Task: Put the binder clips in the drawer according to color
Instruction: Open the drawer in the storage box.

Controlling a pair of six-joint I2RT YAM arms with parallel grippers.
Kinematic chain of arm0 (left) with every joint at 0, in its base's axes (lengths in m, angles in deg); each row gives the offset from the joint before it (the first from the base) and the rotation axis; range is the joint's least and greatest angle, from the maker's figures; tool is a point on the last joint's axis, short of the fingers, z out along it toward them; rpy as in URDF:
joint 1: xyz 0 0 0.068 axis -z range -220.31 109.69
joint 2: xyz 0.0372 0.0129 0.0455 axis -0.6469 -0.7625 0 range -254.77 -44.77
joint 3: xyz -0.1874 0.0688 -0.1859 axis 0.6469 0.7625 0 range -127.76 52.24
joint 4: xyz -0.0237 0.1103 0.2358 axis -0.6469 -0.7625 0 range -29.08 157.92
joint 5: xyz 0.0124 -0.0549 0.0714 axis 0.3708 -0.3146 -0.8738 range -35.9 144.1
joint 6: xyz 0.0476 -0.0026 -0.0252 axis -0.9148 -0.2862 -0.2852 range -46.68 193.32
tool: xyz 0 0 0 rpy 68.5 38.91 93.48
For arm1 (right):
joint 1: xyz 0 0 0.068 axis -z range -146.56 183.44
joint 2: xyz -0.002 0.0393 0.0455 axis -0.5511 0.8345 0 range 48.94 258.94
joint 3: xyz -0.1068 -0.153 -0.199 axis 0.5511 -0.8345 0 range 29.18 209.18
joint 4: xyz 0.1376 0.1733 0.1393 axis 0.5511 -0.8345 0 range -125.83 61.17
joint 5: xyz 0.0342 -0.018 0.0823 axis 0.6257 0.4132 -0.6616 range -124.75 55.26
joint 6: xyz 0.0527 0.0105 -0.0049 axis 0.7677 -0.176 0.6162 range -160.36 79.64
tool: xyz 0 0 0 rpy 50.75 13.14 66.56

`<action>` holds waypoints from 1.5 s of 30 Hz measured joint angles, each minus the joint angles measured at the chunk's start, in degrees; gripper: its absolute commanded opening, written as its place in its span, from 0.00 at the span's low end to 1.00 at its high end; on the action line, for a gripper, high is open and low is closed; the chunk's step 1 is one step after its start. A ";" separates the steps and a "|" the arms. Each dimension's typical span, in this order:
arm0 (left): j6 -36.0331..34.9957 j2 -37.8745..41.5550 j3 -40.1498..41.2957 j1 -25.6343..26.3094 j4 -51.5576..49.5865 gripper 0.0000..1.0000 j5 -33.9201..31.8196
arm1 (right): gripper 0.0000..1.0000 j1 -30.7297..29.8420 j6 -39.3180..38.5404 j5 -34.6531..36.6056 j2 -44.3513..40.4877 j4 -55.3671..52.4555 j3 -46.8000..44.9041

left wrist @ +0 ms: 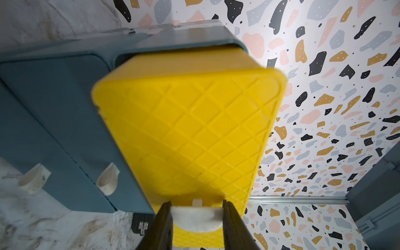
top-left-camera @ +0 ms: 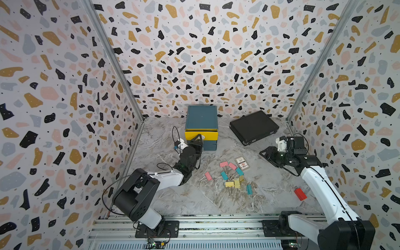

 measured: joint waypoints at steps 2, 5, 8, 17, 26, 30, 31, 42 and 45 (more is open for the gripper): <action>0.02 1.07 1.22 0.50 -0.15 0.18 -0.52 | 0.52 -0.31 0.00 0.35 0.00 -0.02 -0.13; 0.02 2.86 2.84 1.20 -0.87 0.18 -1.09 | 0.52 -0.94 0.00 0.90 0.00 -0.15 -0.31; 0.02 4.59 4.17 2.10 -1.07 0.17 -1.68 | 0.52 -1.77 -0.04 1.51 0.02 -0.39 -0.31; 0.13 10.45 8.41 4.98 -4.07 0.15 -3.72 | 0.51 -4.33 -1.03 3.74 0.33 -2.51 -0.31; 0.31 16.15 11.19 7.50 -7.76 0.14 -5.16 | 0.49 -7.48 -1.68 6.40 0.39 -5.25 -0.31; 0.33 18.60 12.31 8.57 -9.51 0.14 -5.57 | 0.48 -8.81 -1.68 7.76 0.39 -6.05 -0.33; 0.33 19.19 12.48 8.70 -10.19 0.14 -5.57 | 0.48 -9.18 -1.68 8.15 0.39 -6.40 -0.33; 1.27 20.98 14.32 10.19 -11.78 0.31 -6.49 | 0.47 -13.77 -0.94 12.31 -0.46 -9.66 -3.23; 1.25 20.98 14.32 10.19 -12.00 0.38 -6.47 | 0.47 -15.26 -0.74 13.60 -0.50 -10.82 -3.34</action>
